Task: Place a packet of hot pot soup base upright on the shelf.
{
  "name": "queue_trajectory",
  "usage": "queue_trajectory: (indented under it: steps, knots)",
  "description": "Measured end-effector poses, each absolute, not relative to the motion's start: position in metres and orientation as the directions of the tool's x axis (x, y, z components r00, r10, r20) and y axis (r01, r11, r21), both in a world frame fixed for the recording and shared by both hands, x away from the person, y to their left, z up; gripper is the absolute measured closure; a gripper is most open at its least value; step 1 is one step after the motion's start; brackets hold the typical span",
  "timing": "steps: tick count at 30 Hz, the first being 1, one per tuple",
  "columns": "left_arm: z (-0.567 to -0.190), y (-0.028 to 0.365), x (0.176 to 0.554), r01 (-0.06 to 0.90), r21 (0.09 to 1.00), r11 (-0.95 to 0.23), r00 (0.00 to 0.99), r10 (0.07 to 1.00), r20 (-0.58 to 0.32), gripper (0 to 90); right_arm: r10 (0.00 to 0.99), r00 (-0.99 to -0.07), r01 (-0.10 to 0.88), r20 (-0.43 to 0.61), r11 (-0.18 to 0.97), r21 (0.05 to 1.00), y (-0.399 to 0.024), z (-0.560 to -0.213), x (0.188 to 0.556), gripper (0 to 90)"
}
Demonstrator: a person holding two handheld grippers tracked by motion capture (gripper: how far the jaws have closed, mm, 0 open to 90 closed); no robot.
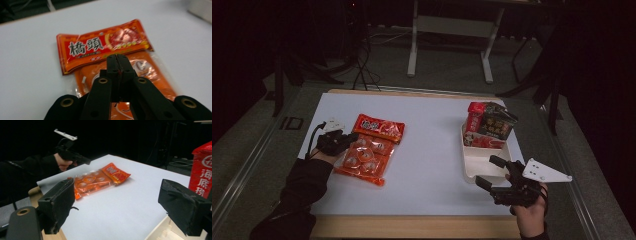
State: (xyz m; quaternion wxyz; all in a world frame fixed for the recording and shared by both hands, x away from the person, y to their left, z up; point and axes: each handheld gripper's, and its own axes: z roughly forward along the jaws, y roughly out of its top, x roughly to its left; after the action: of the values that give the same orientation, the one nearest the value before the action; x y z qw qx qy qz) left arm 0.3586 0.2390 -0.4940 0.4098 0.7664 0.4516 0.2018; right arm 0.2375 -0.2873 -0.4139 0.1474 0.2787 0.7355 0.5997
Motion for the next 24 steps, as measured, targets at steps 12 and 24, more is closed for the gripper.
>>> queue_trajectory:
  steps: [12, 24]
  knots:
    - [-0.527, 0.255, 0.385, 0.632, 0.735, -0.244, 0.415, 0.908, -0.056, 89.8, 0.552, -0.829, 0.222, 0.095, 0.169, 0.960, -0.279, -0.419, 0.237, 14.1]
    - [-0.536, 0.245, 0.393, 0.656, 0.703, -0.273, 0.419, 0.907, -0.039, 89.9, 0.545, -0.832, 0.229, 0.105, 0.166, 0.959, -0.279, -0.419, 0.238, 14.1]
